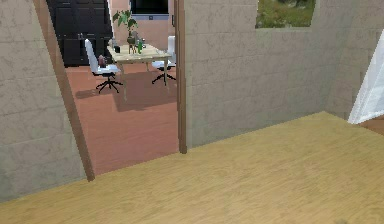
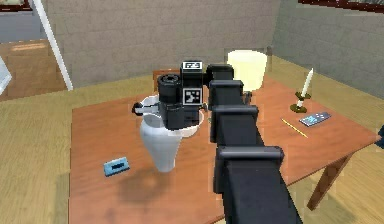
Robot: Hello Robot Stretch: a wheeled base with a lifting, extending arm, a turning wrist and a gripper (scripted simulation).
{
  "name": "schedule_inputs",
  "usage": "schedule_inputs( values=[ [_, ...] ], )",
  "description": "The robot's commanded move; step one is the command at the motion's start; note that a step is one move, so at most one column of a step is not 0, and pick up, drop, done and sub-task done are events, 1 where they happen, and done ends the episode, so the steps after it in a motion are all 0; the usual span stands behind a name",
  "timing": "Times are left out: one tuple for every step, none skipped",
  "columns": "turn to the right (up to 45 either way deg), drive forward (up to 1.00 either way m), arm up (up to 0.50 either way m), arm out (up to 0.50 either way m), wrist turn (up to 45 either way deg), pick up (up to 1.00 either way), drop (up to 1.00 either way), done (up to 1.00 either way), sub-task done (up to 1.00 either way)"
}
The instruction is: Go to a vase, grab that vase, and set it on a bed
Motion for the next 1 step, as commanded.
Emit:
schedule_inputs(
  values=[
    [0.0,0.0,0.0,0.0,-45.0,0.0,0.0,0.0,0.0]
  ],
)
